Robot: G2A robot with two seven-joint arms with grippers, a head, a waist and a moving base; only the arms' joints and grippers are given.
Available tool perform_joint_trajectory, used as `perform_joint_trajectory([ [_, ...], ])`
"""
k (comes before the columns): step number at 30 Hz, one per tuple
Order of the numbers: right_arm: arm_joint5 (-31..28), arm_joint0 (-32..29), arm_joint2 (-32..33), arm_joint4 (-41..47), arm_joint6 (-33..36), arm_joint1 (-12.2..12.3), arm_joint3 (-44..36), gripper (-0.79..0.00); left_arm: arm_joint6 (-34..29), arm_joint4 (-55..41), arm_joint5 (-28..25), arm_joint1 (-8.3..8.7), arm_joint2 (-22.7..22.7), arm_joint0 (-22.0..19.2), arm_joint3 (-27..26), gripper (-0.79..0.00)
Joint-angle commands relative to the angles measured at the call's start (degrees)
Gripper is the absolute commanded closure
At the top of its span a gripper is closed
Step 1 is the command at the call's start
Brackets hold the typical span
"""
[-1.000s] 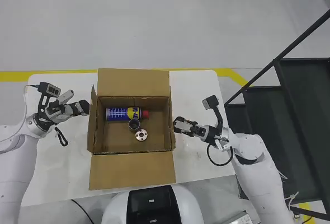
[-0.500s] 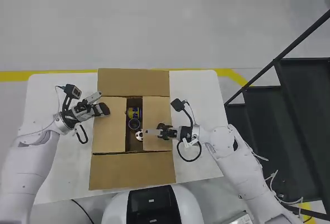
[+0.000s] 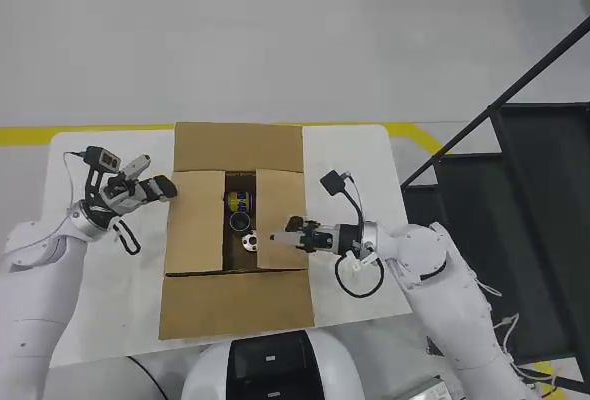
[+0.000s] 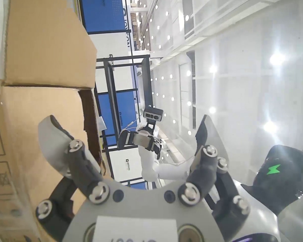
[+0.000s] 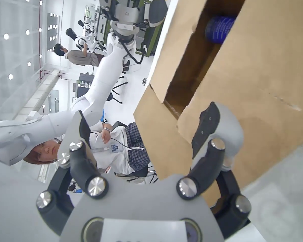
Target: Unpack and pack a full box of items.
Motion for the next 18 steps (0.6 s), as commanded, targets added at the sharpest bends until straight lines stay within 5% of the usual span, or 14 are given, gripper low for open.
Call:
perform_joint_trajectory([
  [1,1.35,-2.29,3.75,-1.54,1.88,0.75,-2.0,-0.785,-0.33,-2.7,0.94,0.38,-2.58,0.94,-0.79,-0.785],
  [9,1.71,-14.37,11.8,-1.54,10.12,2.79,-5.22,-0.785,2.79,-4.33,0.97,1.67,-10.78,4.69,-2.46,-0.785],
  [18,-6.14,-16.89,3.91,-2.85,1.78,2.42,4.16,-0.785,6.7,-1.1,0.7,2.16,-13.64,7.1,-4.99,-0.785],
])
